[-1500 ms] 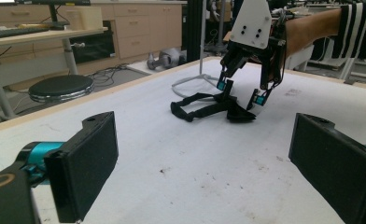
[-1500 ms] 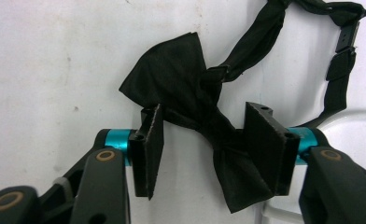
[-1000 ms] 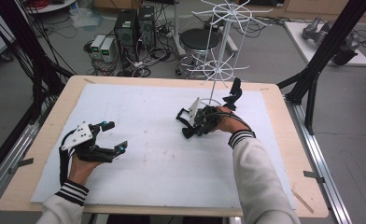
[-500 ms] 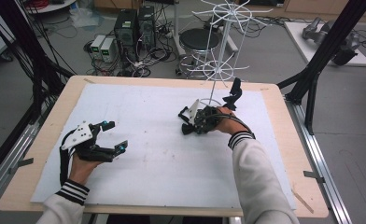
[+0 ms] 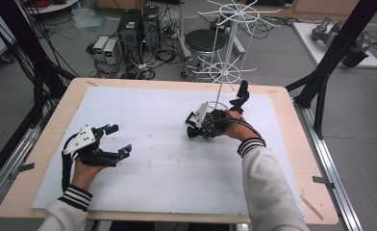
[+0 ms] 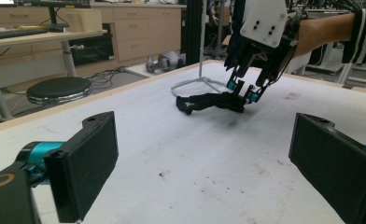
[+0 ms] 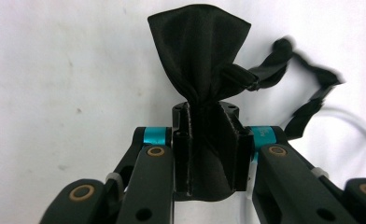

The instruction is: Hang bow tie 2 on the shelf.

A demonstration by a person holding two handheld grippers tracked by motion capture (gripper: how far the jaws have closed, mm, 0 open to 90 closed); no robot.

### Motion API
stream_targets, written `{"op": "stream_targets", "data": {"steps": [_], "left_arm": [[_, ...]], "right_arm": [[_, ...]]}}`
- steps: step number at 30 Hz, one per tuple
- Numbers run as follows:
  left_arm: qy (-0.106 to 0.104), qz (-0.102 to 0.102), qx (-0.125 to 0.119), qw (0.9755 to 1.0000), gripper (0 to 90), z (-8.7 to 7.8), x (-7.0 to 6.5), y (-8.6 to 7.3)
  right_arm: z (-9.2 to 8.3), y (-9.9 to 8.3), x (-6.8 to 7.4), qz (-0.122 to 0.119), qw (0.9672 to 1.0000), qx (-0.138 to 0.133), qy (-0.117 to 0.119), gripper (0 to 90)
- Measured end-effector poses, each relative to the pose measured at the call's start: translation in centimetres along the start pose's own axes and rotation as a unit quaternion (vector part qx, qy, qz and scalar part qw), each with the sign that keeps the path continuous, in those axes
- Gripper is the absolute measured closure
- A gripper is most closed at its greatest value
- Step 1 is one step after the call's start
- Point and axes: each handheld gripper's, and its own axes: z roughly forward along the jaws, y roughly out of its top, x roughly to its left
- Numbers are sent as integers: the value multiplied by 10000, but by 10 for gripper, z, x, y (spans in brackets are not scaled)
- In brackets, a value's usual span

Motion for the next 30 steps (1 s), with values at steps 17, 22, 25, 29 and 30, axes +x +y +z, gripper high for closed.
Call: {"op": "stream_targets", "data": {"steps": [17, 22, 25, 29, 30], "left_arm": [[-23, -2, -58, 10000, 86, 0, -3, 2], [-20, -4, -59, 10000, 86, -1, -3, 2], [-42, -2, -63, 10000, 86, -1, -3, 2], [-25, 16, -71, 10000, 86, -1, -3, 3], [-29, 11, -75, 10000, 86, -1, -3, 3]], "right_arm": [[-45, 8, 9, 263, 9967, -703, -324, 767], [-50, 10, 12, 253, 9964, -723, -366, 766], [-53, 11, 13, 209, 9961, -735, -434, 766], [-57, 13, 16, 246, 9957, -779, -437, 766], [-59, 13, 17, 271, 9952, -809, -481, 766]]}}
